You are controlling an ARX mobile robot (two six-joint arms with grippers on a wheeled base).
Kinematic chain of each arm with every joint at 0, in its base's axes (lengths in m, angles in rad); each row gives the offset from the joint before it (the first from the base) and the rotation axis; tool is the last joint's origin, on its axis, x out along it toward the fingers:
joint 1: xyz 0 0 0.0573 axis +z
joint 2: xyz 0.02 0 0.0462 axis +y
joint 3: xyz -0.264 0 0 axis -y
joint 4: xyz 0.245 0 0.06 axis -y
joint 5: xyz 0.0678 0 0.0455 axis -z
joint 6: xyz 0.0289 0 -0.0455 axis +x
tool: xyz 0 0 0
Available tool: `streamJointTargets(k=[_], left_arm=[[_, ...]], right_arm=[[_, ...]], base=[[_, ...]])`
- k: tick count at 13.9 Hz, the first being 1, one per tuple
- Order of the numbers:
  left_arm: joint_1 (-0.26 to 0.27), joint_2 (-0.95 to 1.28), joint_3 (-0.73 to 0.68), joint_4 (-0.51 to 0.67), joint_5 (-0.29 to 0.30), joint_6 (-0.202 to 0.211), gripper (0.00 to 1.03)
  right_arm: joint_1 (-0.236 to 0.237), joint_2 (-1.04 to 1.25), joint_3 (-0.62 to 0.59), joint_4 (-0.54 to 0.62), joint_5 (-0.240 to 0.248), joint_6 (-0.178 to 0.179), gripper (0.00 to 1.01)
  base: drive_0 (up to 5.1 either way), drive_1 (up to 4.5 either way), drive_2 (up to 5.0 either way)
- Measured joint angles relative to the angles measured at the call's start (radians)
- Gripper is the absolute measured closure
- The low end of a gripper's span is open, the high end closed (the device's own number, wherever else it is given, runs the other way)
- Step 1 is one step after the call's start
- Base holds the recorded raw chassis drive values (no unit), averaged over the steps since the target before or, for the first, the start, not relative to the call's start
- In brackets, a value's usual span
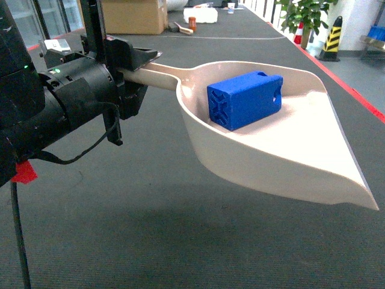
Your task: Place part in tray to right shelf
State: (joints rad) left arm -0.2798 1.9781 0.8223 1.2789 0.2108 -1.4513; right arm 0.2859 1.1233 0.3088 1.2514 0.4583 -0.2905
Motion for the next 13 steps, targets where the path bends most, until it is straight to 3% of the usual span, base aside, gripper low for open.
streamJointTargets(k=[1, 11, 13], left_arm=[[0.004, 0.0, 0.0, 0.0, -0.002, 0.0, 0.9], [0.003, 0.0, 0.0, -0.002, -0.002, 0.0, 0.9], [0.001, 0.0, 0.0, 0.0, 0.001, 0.0, 0.9]], right_arm=[[-0.005, -0.035, -0.056, -0.001, -0.01, -0.005, 0.03], [-0.005, -0.032, -0.053, -0.001, -0.026, -0.018, 0.03], [-0.005, -0.032, -0.053, 0.002, -0.026, -0.018, 0.03]], base=[[0.0, 0.0, 0.0], [0.0, 0.0, 0.0], [5.0, -2.48, -2.5]])
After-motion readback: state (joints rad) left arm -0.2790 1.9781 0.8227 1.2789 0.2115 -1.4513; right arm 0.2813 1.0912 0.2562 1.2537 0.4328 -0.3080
